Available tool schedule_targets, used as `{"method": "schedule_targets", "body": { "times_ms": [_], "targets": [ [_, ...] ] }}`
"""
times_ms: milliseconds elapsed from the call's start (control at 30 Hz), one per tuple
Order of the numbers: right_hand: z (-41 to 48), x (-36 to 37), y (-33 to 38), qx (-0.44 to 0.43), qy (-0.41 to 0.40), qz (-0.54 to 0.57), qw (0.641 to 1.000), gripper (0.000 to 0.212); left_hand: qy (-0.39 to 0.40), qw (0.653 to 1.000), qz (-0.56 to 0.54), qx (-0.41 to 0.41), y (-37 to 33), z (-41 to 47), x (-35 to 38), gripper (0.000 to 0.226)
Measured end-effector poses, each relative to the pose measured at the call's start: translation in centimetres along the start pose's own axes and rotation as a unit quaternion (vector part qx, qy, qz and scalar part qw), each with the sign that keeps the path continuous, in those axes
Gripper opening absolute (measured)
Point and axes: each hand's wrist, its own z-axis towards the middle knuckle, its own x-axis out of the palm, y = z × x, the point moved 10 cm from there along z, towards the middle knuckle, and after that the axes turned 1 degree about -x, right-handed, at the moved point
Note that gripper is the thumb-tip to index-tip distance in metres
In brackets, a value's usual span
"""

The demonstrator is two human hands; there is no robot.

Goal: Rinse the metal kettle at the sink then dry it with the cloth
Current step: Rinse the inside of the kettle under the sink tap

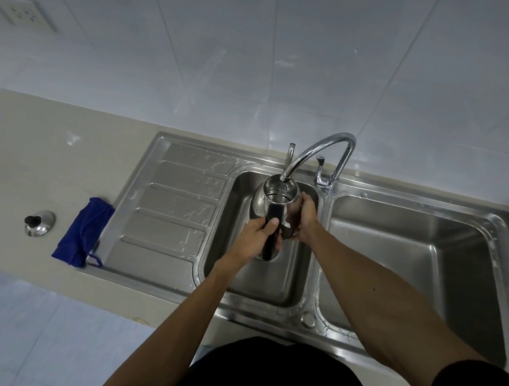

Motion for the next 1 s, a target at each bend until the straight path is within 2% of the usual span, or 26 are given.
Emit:
{"method": "schedule_targets", "body": {
  "times_ms": [1000],
  "targets": [
    [-0.77,0.4,-0.36,0.013,0.001,0.014,1.0,0.067,-0.003,1.0,0.006,0.009,0.22,0.24,-0.35,0.032]
  ]
}}
